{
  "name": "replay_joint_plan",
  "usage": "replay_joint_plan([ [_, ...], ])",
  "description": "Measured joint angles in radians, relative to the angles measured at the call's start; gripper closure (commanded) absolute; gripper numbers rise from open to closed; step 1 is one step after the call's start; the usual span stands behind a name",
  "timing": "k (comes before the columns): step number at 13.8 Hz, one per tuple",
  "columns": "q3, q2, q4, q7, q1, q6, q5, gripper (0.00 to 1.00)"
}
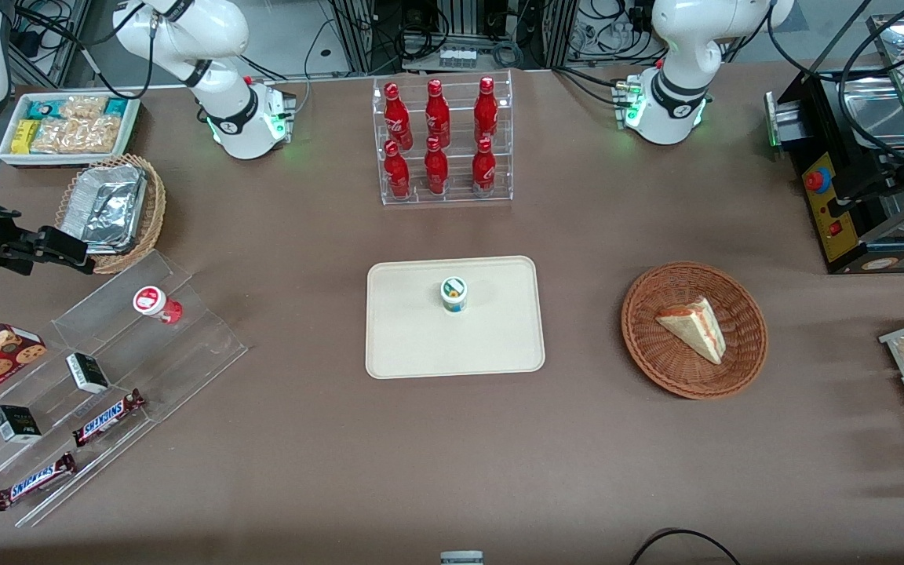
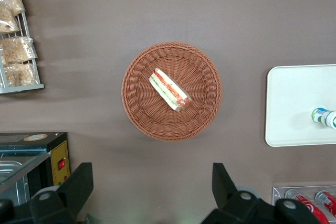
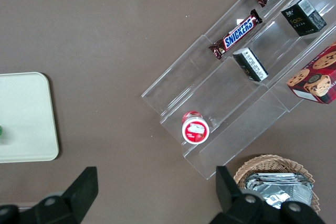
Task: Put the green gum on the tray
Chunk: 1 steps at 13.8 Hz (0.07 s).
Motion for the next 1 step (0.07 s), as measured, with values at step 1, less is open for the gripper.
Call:
replay_joint_plan([
  [1,0.000,0.000,0.000,0.000,0.000,0.000,0.000,0.00],
])
